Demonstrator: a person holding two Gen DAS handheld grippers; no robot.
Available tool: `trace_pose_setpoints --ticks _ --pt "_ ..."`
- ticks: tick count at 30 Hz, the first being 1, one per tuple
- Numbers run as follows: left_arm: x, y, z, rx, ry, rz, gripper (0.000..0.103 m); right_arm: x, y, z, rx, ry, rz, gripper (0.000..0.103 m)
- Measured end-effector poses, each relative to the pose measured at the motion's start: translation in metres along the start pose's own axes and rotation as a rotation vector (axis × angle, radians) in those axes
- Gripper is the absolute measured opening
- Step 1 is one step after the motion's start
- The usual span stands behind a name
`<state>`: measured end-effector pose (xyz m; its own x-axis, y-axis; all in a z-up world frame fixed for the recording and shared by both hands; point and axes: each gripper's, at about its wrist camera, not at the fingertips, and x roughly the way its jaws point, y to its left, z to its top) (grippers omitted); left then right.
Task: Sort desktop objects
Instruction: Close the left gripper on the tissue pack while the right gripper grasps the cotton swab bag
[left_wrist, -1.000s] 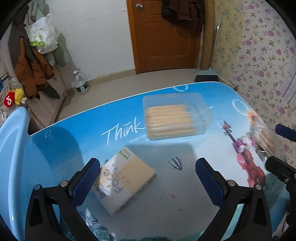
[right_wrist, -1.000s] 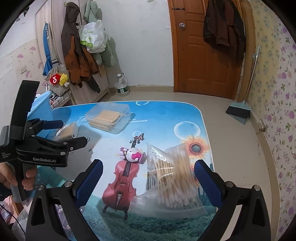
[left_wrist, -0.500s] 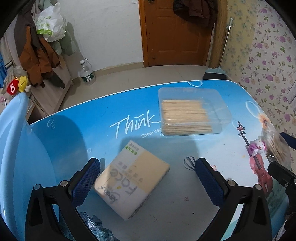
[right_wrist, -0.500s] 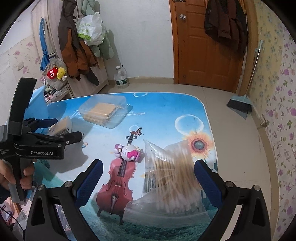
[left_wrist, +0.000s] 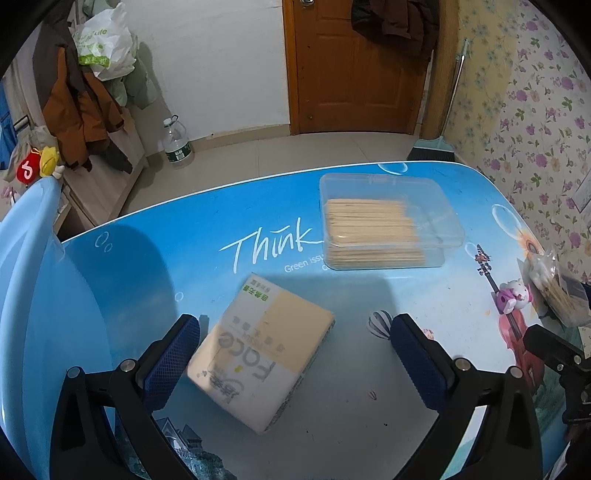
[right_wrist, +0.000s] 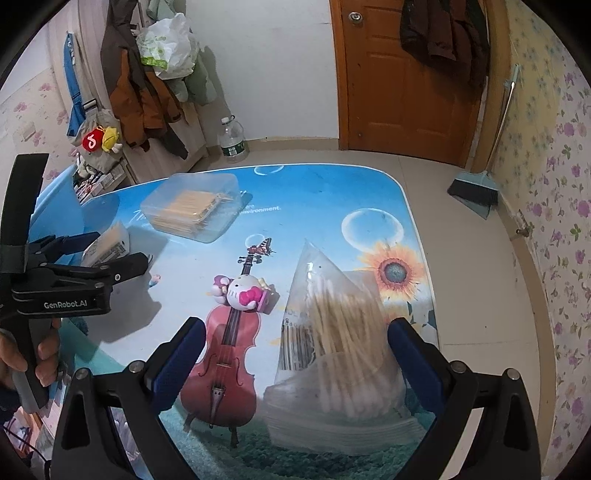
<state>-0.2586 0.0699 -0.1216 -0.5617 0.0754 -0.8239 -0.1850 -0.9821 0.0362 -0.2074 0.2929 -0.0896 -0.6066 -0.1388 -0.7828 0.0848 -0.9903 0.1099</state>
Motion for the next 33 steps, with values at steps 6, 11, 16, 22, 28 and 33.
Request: trace_pose_setpoints --ticks 6,11,16,22,28,33 --pt "-0.002 0.001 -0.002 -0.001 -0.009 0.0 0.097 -0.003 -0.002 -0.001 0.011 -0.021 0.011 0.084" --pt "-0.004 0.014 -0.004 -0.05 -0.013 -0.026 0.081 -0.006 -0.001 -0.002 0.002 -0.031 0.014 0.072" --pt "-0.007 0.019 -0.007 -0.063 -0.024 -0.021 0.072 -0.007 -0.002 -0.003 0.005 -0.039 0.018 0.062" --pt "-0.01 0.018 -0.009 -0.053 -0.037 -0.026 0.054 -0.009 -0.006 -0.004 0.019 -0.048 0.03 0.056" --pt "-0.013 0.017 -0.012 -0.048 -0.04 -0.037 0.05 -0.012 -0.01 -0.007 0.054 -0.06 0.07 0.047" --pt "-0.016 0.018 -0.016 -0.05 -0.044 -0.048 0.049 -0.018 -0.009 -0.013 0.076 -0.074 0.09 0.046"
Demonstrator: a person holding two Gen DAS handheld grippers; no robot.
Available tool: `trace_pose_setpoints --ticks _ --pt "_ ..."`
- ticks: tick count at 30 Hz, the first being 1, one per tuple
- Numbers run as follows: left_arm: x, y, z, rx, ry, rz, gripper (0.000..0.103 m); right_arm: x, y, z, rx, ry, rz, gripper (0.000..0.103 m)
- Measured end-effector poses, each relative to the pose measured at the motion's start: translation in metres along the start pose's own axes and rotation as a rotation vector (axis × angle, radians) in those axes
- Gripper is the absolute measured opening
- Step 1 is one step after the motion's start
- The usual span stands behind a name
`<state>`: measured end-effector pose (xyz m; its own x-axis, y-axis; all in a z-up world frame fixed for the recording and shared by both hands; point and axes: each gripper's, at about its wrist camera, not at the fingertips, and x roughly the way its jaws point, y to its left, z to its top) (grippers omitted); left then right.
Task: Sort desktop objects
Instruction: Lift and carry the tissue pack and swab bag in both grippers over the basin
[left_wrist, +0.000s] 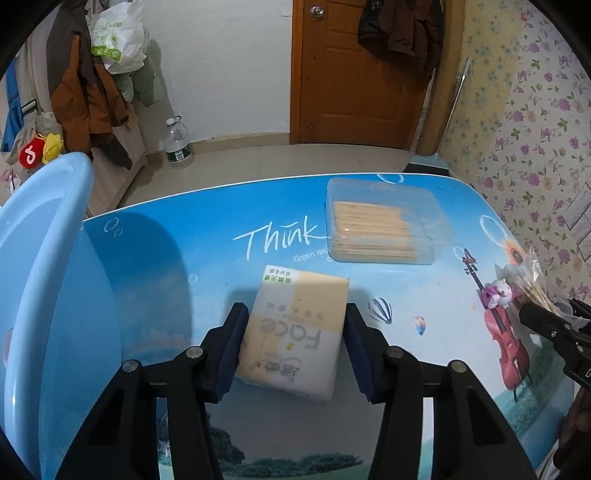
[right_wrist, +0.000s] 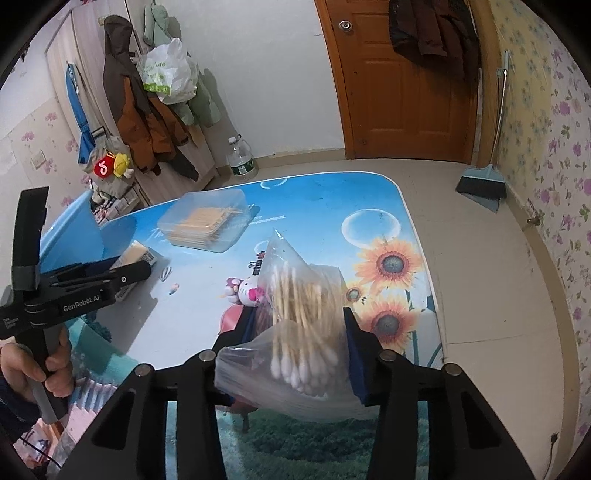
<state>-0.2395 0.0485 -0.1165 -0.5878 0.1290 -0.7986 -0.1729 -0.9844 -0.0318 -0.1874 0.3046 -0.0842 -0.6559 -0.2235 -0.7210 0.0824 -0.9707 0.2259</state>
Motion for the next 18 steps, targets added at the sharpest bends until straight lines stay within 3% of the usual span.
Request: trace_pose_setpoints --ticks 11,18 --pt "-0.018 0.002 -0.013 -0.001 -0.015 -0.009 0.048 -0.024 0.007 -0.01 0.03 -0.048 -0.01 0.046" --pt "-0.05 -0.01 -0.026 0.037 -0.074 -0.02 0.048 -0.055 0.023 -0.015 0.011 -0.101 -0.044 0.046"
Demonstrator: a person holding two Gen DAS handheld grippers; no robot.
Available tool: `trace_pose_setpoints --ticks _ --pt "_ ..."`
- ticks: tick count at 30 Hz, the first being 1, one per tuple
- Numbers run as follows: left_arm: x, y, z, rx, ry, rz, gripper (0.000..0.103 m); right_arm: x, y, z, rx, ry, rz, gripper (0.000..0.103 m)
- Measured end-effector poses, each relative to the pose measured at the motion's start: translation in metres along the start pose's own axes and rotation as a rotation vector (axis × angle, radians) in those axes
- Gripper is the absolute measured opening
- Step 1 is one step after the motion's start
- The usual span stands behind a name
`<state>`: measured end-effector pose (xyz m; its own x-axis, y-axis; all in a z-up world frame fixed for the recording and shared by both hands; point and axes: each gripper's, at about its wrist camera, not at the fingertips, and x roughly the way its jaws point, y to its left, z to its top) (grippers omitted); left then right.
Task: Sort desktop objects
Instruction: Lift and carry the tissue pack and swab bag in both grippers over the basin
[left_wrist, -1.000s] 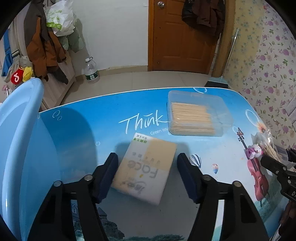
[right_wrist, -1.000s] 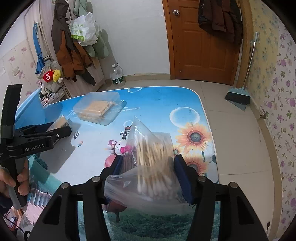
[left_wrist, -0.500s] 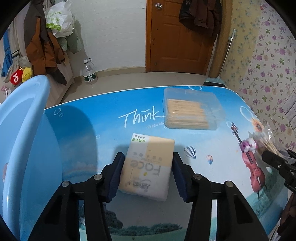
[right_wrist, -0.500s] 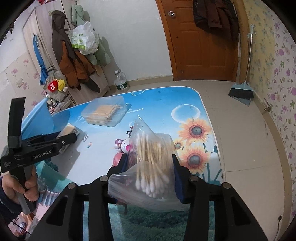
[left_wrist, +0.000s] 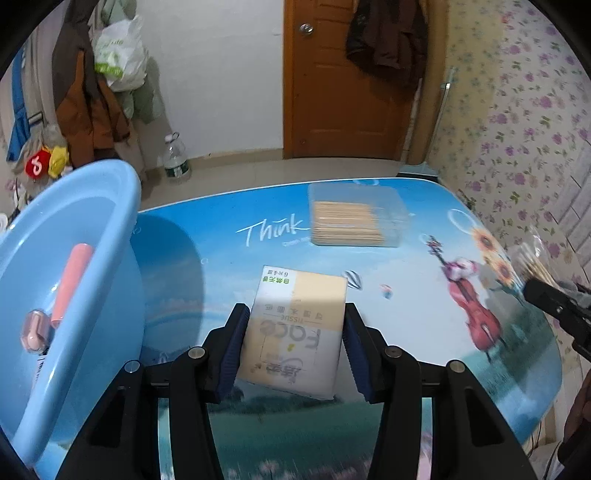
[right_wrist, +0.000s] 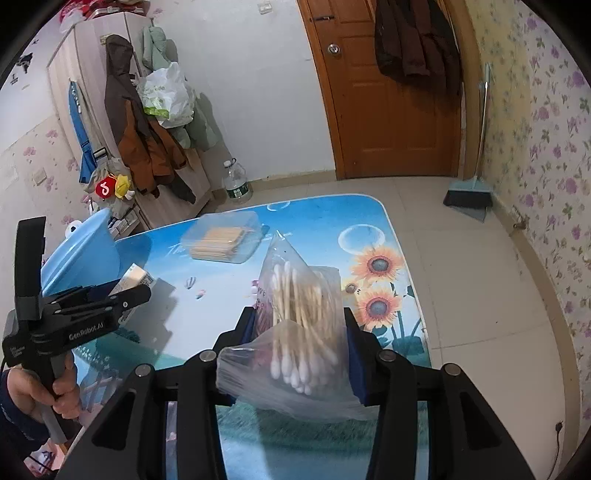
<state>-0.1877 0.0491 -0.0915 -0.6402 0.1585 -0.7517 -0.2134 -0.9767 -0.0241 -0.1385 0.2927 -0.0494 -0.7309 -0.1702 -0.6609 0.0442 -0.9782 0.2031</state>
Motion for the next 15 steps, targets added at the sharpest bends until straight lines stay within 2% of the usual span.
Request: trace_pose_setpoints --ticks 7,15 --pt "-0.044 -0.004 -0.01 0.047 -0.085 0.007 0.048 -0.026 0.026 -0.011 -0.039 -0.021 -0.007 0.046" --pt "-0.091 0.02 -0.019 -0.017 -0.131 -0.003 0.048 -0.064 0.052 -0.014 -0.044 -0.069 -0.008 0.046"
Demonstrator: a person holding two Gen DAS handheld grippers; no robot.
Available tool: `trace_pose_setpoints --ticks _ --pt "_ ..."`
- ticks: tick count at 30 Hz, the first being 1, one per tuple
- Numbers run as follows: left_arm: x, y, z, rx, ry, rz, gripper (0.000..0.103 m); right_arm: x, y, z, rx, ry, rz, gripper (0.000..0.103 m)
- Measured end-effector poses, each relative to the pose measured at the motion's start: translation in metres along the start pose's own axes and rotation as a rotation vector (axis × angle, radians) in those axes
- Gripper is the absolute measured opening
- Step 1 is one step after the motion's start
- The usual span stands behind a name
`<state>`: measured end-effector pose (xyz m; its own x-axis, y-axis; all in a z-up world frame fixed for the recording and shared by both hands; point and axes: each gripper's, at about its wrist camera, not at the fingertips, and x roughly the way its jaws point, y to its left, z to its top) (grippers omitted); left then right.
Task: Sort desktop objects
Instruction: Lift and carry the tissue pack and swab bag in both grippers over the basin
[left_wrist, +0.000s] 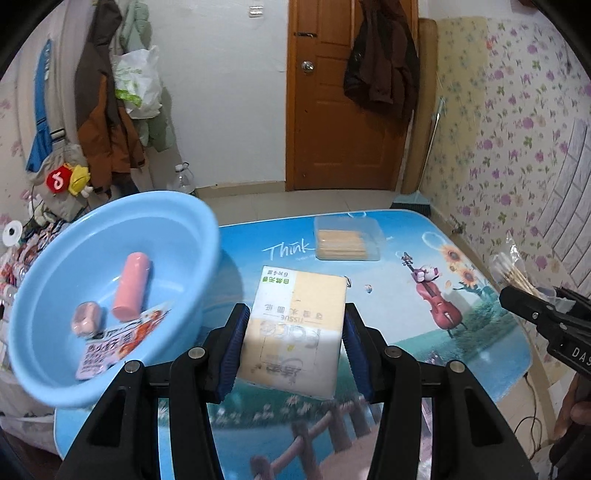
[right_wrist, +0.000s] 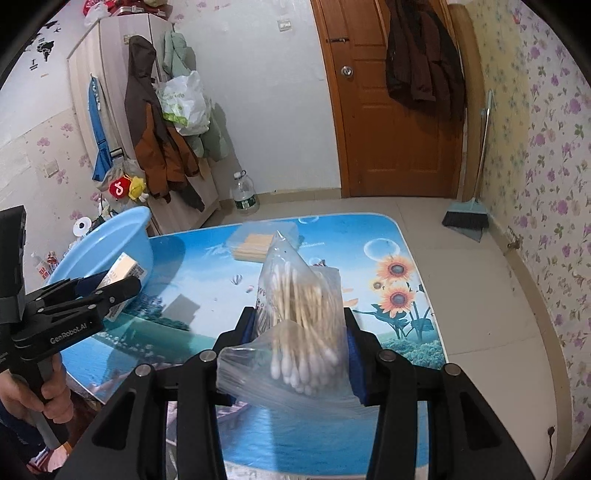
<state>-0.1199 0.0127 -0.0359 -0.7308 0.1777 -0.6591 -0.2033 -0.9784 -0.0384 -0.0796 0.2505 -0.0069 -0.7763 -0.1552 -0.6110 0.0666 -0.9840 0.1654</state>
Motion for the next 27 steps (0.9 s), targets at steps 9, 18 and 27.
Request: trace_pose_setpoints --ticks 9,18,27 --pt "-0.052 0.016 -0.019 -0.05 -0.078 0.018 0.048 -0.041 0.037 -0.015 0.038 -0.109 0.021 0.046" --pt "-0.082 0.029 -0.027 -0.067 -0.123 0.024 0.048 -0.057 0.075 -0.016 -0.004 -0.138 0.035 0.046" --pt "-0.09 0.041 -0.031 -0.1 -0.132 0.034 0.048 -0.058 0.092 -0.02 -0.006 -0.136 0.046 0.046"
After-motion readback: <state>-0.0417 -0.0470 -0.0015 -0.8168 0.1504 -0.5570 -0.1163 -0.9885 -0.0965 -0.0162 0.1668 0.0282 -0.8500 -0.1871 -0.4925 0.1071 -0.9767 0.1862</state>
